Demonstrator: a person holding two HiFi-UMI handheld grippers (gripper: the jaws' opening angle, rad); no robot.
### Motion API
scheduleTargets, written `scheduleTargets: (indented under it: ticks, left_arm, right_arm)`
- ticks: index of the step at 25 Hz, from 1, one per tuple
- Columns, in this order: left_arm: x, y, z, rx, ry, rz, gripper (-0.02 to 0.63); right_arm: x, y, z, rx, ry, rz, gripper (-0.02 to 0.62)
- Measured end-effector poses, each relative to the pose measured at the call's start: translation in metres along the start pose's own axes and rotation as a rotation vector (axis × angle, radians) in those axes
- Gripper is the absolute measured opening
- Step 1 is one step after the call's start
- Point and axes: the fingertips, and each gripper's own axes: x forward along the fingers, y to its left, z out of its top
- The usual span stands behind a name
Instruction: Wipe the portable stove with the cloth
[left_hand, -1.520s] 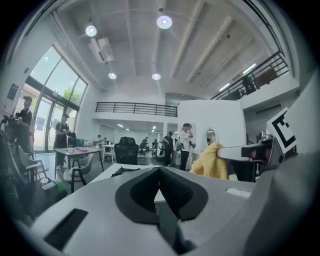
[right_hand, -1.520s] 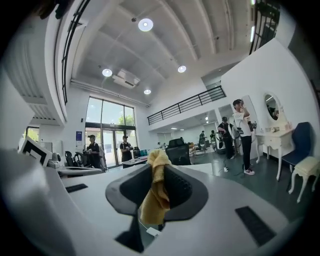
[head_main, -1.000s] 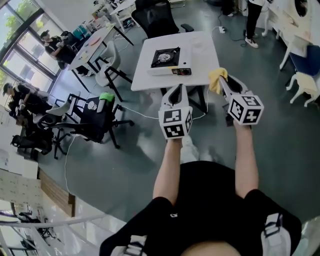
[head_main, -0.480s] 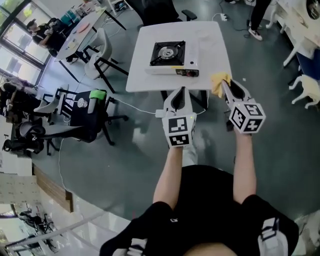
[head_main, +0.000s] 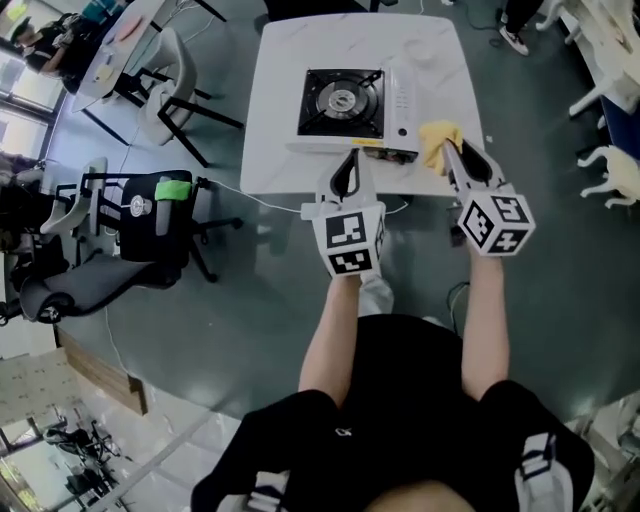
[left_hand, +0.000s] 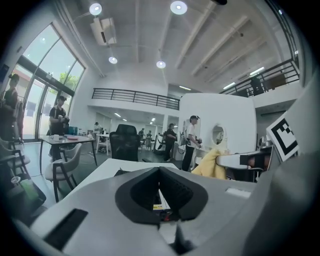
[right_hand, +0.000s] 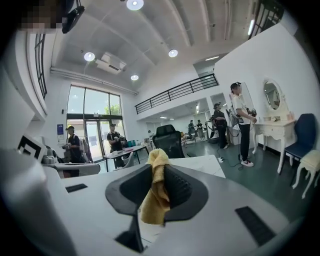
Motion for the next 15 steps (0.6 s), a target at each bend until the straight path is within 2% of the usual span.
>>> scheduleTargets:
  ticks: [5, 10, 15]
  left_arm:
    - [0.033, 0.022, 0.018, -0.044, -0.032, -0.006, -0.003]
    - [0.057, 0.039, -0.001, -0.095, 0.011, -0.02, -0.003]
    - [0.079, 0.038, -0.018, -0.118, 0.05, -0.042, -0.003]
  right_arm:
    - [0.039, -0.005, 0.013, -0.023, 0.014, -0.019, 0.066]
    - [0.062, 0.0, 0.008, -0.16, 0.061, -0.062, 0.067]
    - [0.07, -0.012, 0.0, -0.18, 0.088, -0.088, 0.067]
